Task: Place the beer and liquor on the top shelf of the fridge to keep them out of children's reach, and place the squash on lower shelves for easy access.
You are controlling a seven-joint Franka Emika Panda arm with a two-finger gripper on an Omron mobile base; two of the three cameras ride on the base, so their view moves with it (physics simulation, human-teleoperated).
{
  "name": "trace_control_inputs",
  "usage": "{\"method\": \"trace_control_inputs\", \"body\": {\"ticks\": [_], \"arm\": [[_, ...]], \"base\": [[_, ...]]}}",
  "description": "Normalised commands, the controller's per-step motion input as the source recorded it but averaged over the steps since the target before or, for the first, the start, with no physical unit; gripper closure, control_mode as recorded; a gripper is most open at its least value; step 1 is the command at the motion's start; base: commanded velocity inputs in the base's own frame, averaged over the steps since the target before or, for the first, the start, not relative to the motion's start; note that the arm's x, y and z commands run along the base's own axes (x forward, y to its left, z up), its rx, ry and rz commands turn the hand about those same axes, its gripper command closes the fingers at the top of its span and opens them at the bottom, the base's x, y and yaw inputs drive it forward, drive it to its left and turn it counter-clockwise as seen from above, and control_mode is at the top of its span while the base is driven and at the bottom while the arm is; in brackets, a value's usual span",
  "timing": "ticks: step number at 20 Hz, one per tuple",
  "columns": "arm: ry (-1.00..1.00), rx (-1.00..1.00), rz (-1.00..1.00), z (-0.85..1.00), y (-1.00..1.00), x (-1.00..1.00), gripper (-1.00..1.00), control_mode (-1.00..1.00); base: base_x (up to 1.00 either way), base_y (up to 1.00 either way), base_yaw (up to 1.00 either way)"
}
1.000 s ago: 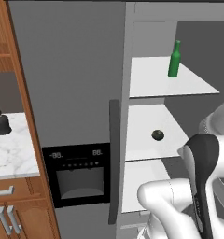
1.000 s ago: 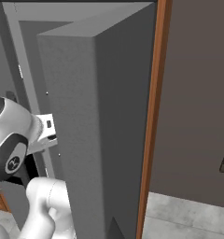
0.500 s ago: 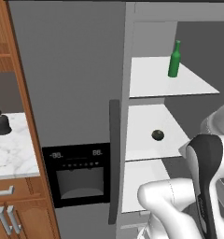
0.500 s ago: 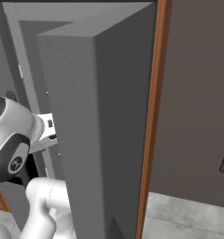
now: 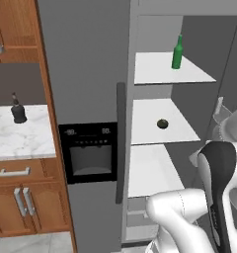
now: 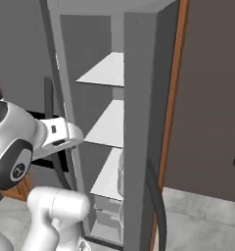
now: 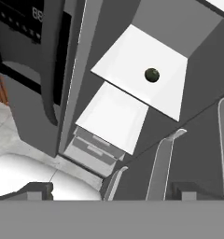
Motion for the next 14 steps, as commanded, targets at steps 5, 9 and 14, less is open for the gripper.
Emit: {"method": "trace_control_inputs", "body": {"ticks": [5, 9, 14], "arm": [[0.00, 0.00, 0.00, 0.00, 0.00, 0.00, -1.00, 1.00], [0.00, 0.00, 0.00, 0.00, 0.00, 0.00, -1.00, 1.00], [0.00, 0.00, 0.00, 0.00, 0.00, 0.00, -1.00, 1.00]], "base": [[-0.83, 0.81, 0.16], [-0.14, 1.00, 0.09], [0.11, 1.00, 0.00]]}}
